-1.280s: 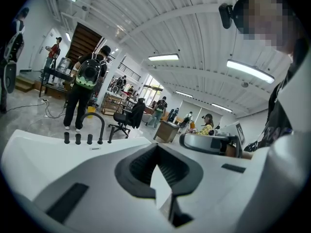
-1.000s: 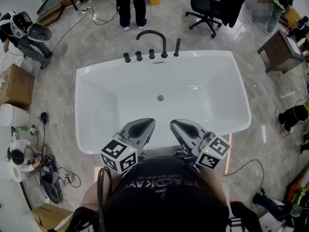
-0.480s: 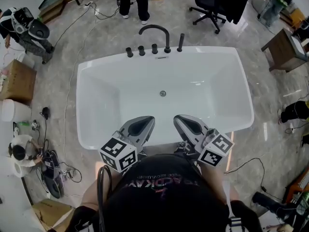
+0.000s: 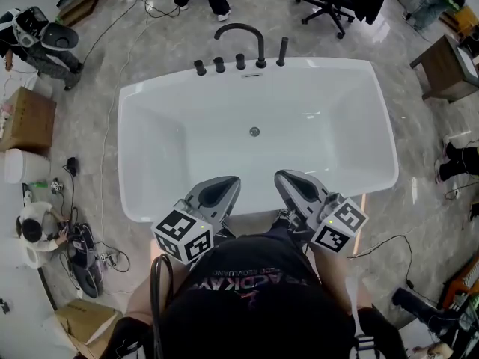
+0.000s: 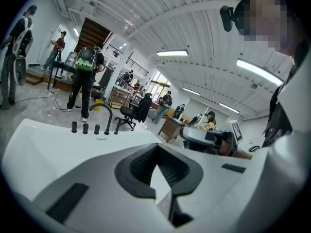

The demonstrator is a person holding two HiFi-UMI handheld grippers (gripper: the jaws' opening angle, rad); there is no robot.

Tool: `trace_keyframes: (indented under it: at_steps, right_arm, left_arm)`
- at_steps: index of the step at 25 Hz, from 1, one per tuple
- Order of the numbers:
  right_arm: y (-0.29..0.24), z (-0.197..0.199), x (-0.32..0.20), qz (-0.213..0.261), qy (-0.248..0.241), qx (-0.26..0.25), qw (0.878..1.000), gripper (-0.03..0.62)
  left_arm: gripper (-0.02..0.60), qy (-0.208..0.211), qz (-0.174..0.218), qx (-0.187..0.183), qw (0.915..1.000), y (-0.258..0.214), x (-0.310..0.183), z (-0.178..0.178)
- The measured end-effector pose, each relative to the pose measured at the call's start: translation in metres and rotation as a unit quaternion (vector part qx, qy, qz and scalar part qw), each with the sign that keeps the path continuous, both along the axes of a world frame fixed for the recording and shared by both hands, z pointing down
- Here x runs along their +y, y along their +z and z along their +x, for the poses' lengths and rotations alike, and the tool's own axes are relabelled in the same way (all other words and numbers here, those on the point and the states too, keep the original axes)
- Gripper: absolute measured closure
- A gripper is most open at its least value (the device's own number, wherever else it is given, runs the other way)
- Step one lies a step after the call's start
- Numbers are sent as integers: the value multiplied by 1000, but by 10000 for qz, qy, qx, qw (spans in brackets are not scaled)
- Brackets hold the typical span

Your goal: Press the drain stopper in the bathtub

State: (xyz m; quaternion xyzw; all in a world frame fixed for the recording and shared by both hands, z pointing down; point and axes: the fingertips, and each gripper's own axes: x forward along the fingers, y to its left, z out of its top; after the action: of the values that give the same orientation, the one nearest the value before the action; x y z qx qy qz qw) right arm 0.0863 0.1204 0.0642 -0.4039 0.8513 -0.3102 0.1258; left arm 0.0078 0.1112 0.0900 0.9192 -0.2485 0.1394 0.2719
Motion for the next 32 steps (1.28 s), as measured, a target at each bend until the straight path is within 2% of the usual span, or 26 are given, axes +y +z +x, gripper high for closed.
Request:
trace_keyframes:
  at_steps: [16, 32]
  right_arm:
    - [15, 12, 5, -268, 22, 41, 9996, 583]
    - [57, 6, -5, -821, -360, 285, 9956, 583]
  left_arm:
    - [574, -4, -438, -89, 9990, 27, 18, 6]
    - [574, -492, -930, -141, 9943, 72, 21, -12]
